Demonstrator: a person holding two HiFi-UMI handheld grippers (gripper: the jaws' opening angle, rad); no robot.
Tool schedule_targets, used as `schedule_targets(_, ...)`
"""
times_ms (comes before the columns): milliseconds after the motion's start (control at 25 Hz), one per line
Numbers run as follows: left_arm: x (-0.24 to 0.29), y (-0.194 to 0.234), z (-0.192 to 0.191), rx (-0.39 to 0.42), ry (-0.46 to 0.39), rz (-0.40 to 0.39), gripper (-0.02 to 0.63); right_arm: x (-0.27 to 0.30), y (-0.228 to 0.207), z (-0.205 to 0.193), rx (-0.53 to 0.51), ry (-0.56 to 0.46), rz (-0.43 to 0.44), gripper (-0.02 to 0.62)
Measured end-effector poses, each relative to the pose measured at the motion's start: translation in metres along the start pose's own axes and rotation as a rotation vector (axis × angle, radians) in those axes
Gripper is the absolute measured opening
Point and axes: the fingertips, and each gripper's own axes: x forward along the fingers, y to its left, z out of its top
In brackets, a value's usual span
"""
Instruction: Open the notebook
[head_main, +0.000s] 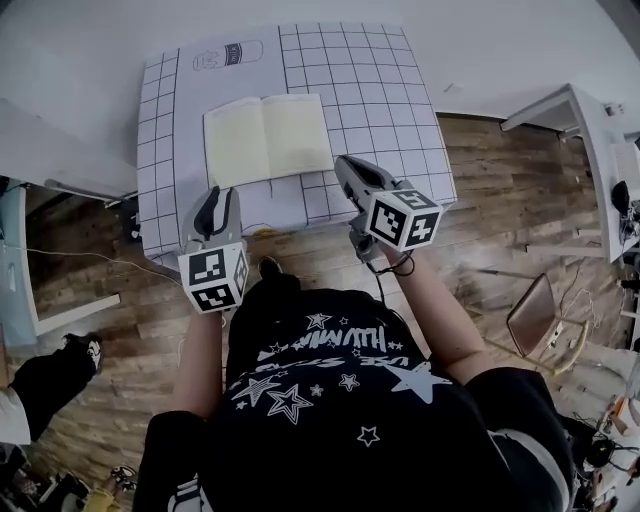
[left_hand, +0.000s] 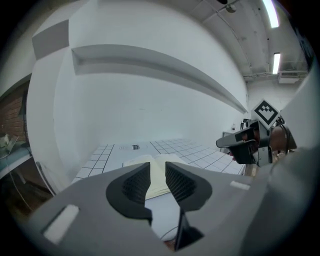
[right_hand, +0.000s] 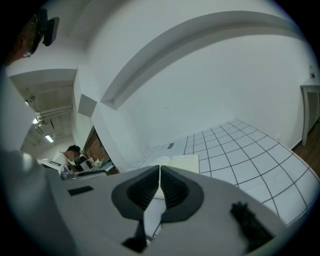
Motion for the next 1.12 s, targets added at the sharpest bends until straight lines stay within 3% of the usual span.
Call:
schedule_targets(280, -0.045, -0.058, -0.002, 0.0, -0.037, 0.048, 0.08, -0.077, -0.001, -0.016, -0.032, -0.023, 0.058, 0.017)
schedule_targets(640, -0.102, -0.149, -0.006, 0.025, -0.065, 0.029, 0.032, -0.155, -0.005, -0.04, -0.042, -0.023, 0.11, 0.017)
schedule_targets(1120, -0.154, -0.182, -0.02, -0.022, -0.079, 0.023, 0.009, -0.177, 0.029, -0.076, -0.092, 0.024, 0.198, 0.015)
